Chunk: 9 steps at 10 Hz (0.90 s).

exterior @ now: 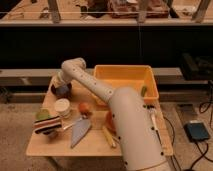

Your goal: Wipe purple bowl with sponge

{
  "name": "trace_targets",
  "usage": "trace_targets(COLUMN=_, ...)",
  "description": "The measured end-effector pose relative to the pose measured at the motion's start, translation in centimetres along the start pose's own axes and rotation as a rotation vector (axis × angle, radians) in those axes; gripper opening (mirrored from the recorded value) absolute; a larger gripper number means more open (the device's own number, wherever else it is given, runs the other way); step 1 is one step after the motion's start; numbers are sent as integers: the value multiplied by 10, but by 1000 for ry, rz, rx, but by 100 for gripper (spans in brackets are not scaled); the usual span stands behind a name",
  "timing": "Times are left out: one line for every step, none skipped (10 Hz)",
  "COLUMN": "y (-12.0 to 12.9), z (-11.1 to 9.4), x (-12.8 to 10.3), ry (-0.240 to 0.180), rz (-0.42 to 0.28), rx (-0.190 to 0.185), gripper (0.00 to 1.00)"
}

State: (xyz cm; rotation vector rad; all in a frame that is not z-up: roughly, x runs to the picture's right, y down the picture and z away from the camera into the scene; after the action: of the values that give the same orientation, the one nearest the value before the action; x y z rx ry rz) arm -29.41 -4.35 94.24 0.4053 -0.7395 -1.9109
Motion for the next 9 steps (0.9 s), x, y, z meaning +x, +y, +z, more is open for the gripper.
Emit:
trace_targets(y=7, z=1, x=0, ry=-5, rz=15, rx=-15, gripper=0)
trace_targets(y=13, z=2, x=3, ry=-7, rz=26, rx=-28, gripper=0)
trace_targets(y=24, z=5, x=11, ry=-9, rz=42, rx=-50, gripper=0)
trace_targets(y=28, z=9, x=20, ry=-10, rz=55, rx=-65, gripper=0)
trace_targets(y=27, z=13, x=28, ry=-9, rz=60, rx=-71, gripper=0)
trace_targets(y=23, z=18, x=34, ry=-7, rz=62, rx=-70, gripper=0)
trace_targets(y=11, z=22, x=43, ry=0, rz=55, rx=-57, gripper=0)
trace_targets(y=1, z=24, x=47, ry=8, rz=50, rx=-37, gripper=0)
trace_targets(y=-5, z=23, x=47, ry=17, rz=47, rx=-18, gripper=0)
